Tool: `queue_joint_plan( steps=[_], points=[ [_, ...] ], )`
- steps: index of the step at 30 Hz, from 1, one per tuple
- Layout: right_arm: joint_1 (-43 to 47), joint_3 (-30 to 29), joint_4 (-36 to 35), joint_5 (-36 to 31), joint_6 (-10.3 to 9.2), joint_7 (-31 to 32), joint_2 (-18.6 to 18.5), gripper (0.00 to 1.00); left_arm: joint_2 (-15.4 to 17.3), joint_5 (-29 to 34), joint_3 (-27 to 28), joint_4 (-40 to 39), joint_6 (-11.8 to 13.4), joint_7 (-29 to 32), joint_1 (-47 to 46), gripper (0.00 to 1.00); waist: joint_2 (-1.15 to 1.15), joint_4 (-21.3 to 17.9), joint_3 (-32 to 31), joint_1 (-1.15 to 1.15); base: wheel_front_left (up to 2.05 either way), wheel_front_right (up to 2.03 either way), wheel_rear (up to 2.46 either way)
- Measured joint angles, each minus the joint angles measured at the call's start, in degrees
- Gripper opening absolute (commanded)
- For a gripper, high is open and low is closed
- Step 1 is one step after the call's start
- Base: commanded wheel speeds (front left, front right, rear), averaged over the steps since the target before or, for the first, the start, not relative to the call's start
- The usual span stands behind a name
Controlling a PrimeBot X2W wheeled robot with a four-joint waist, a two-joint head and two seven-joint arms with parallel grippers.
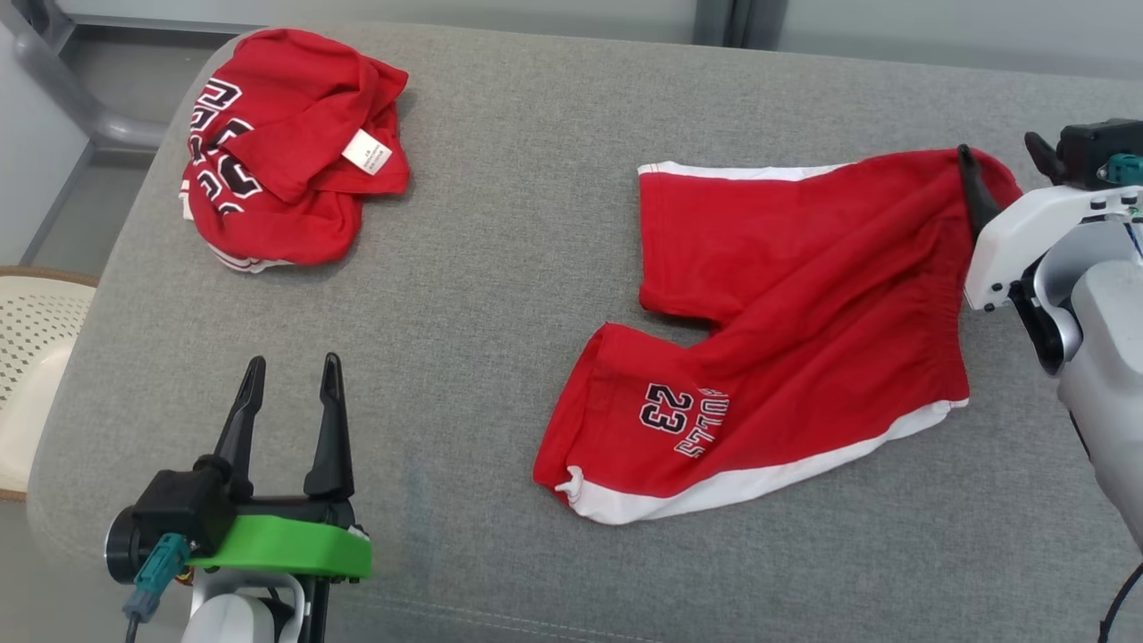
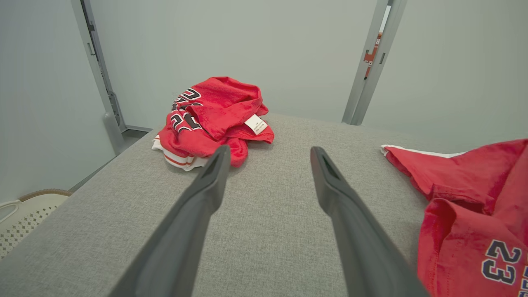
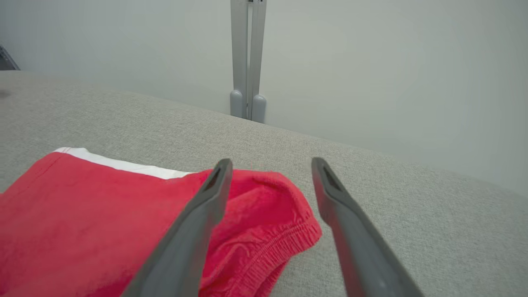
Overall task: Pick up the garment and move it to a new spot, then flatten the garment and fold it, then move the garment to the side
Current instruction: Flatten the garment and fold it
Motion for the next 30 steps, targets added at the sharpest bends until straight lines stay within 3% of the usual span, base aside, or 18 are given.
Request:
queue_joint_plan(
  steps=[10,20,30],
  points=[
    [6.3,-0.6,-6.2,-0.5,-0.01,-5.7,1.8,1.0,0.0,1.1,1.1,0.3,0.0,0.0,0.2,1.0,0.0,-3.7,-1.4,0.0,0.0,0.0,0.0],
    [28.7,-9.6,-32.6,-4.7,-0.01,-6.0,5.8,1.0,0.5,2.3,3.7,-0.4,-0.1,0.0,2.0,1.0,0.0,-9.1,-3.6,0.0,0.0,0.0,0.0],
    [45.1,-15.8,-47.5,-8.2,-0.01,-6.0,10.4,1.0,0.7,2.6,3.7,0.2,-0.1,0.0,2.6,1.0,0.0,-11.6,-5.4,0.0,0.0,0.0,0.0]
  ],
)
